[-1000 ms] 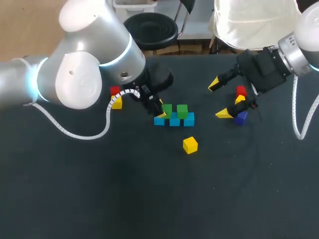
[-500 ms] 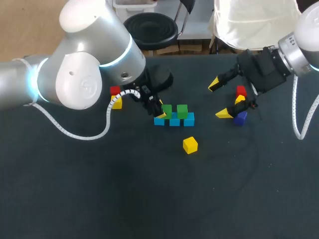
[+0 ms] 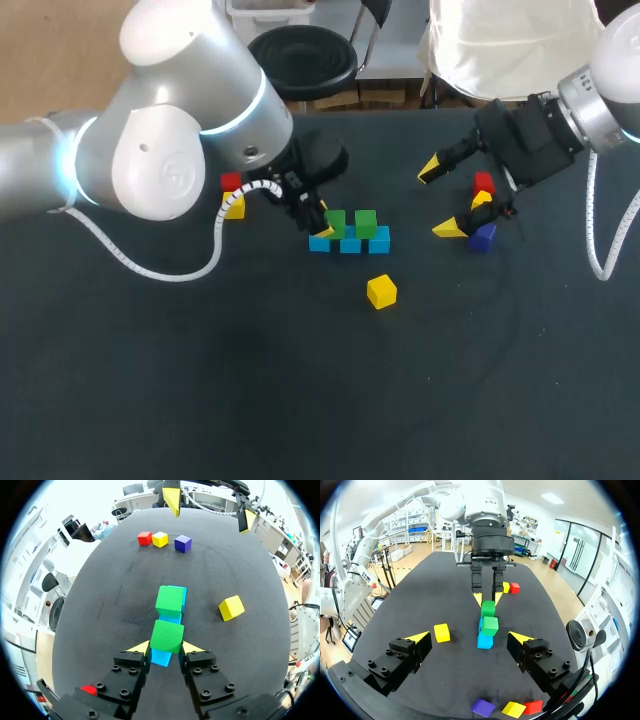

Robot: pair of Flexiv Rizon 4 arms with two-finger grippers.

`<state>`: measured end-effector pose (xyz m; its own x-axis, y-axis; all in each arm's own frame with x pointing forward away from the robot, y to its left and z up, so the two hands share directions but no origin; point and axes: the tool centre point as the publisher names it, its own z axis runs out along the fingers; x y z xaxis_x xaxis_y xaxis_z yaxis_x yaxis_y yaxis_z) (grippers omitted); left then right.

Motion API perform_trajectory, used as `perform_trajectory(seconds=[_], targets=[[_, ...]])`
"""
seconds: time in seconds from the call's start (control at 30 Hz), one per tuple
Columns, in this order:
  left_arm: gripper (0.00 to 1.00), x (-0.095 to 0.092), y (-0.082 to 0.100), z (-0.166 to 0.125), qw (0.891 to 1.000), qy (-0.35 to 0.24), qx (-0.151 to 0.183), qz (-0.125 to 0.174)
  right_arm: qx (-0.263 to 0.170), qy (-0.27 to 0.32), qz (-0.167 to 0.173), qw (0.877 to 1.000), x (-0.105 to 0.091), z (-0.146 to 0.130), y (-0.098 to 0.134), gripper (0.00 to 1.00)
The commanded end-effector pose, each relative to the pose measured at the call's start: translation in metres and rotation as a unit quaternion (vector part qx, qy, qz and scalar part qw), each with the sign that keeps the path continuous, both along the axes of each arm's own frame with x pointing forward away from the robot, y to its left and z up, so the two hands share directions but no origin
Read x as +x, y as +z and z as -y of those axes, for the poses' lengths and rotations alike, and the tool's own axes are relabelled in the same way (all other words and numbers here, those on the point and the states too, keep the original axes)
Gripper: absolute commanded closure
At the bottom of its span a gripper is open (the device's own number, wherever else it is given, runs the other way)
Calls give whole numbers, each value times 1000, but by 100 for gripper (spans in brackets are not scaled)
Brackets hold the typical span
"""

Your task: Place the blue cubes, place green cubes on the blue cubes, place the yellow cubes on the green cubes, then place the red cubes on the yellow cubes, and place purple cube on the red cubes.

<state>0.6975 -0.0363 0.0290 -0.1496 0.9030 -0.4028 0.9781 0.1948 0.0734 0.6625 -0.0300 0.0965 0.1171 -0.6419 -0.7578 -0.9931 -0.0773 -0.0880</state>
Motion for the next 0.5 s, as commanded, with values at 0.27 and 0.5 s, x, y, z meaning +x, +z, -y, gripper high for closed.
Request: perform_trajectory(seconds=[0.27,0.5], targets=[[100,0,-1,-1,1000,2,1,0,1,0,0,1000,0,0,0,0],[100,1,1,0,1000,2,0,3,1,0,0,1000,0,0,0,0]])
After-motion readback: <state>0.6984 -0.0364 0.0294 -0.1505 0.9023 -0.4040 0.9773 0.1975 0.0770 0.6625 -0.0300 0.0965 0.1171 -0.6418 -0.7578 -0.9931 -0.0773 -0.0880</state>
